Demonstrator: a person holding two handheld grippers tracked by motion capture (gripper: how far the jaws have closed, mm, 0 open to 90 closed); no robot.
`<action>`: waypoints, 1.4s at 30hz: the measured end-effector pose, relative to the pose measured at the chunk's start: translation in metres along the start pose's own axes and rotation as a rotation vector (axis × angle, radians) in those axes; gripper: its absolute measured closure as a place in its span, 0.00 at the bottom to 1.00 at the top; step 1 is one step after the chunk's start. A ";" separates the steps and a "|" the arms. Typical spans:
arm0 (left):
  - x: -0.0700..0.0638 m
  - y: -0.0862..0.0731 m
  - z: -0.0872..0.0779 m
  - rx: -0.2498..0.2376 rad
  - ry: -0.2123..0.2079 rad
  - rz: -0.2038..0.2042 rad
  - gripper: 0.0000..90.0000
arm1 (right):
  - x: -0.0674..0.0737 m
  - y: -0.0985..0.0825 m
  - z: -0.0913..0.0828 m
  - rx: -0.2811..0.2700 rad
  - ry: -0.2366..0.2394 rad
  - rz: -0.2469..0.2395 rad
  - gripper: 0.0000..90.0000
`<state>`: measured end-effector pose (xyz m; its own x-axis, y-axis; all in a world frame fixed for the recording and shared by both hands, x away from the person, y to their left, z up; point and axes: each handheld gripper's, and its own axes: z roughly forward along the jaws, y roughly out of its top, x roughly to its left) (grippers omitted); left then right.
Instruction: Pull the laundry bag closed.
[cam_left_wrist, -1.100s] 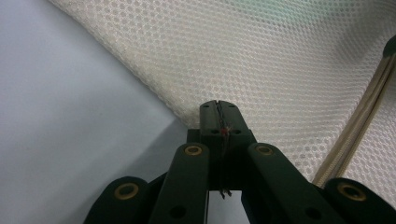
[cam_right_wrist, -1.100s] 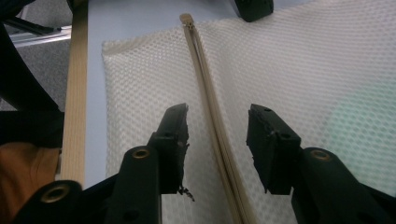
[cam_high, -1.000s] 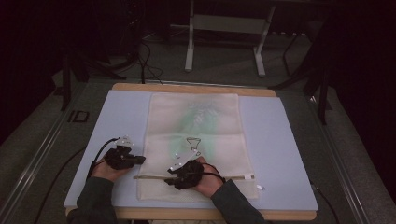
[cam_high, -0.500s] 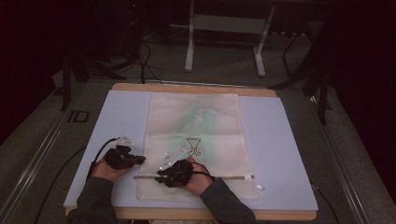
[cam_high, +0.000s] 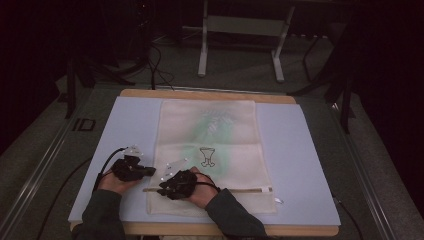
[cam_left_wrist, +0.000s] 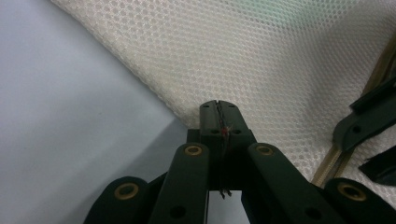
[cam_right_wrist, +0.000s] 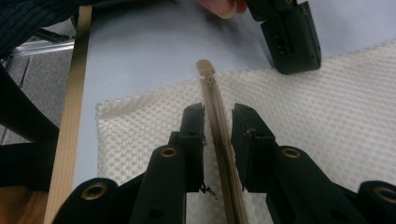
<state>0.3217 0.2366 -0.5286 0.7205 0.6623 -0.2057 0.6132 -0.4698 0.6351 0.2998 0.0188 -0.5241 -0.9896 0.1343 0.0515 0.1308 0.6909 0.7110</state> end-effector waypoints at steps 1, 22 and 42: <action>0.000 0.000 0.000 0.000 -0.001 -0.001 1.00 | 0.000 0.001 0.002 0.001 0.003 0.000 0.83; 0.001 -0.001 0.000 -0.006 -0.011 -0.012 1.00 | 0.004 0.018 0.023 -0.022 0.016 0.007 0.81; 0.000 0.001 0.000 -0.005 -0.007 -0.006 1.00 | 0.005 0.032 0.044 0.011 0.005 -0.015 0.83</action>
<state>0.3226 0.2361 -0.5278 0.7193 0.6607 -0.2144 0.6156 -0.4634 0.6374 0.3015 0.0727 -0.5317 -0.9918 0.1200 0.0442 0.1161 0.7005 0.7041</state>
